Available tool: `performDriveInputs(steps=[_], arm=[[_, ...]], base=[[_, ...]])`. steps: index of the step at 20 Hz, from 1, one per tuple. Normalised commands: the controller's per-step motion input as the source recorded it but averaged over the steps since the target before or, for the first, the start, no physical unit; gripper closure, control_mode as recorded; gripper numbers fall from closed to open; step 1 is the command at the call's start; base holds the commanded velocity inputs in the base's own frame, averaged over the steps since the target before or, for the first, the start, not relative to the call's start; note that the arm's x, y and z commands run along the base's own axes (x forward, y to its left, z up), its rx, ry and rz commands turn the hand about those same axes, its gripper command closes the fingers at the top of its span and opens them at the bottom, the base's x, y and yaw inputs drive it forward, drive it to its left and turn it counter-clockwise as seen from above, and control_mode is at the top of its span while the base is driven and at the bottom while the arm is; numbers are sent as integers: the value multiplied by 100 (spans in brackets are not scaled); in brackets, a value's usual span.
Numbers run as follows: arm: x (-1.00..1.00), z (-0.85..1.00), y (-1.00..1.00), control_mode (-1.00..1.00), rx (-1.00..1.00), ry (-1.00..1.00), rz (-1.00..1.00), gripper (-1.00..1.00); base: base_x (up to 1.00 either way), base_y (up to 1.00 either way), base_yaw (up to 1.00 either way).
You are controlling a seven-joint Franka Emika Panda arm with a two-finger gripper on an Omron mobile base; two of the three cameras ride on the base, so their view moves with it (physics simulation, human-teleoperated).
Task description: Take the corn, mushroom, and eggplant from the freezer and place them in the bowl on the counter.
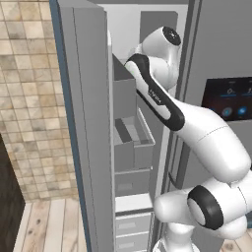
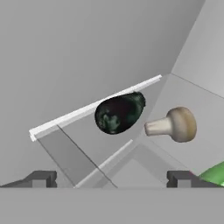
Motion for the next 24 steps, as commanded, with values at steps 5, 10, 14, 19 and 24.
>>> performDriveInputs(steps=[5,10,14,19,24], arm=[[58,0,30,-100,0,1,6,-100],[51,0,19,-100,0,1,6,-100],[41,-6,5,-100,0,6,6,-100],[18,-3,23,-100,0,8,2,-100],[14,-4,23,-100,0,6,3,-100]], base=[[0,0,0],[0,0,0],[0,0,0],[0,0,0],[0,0,0]])
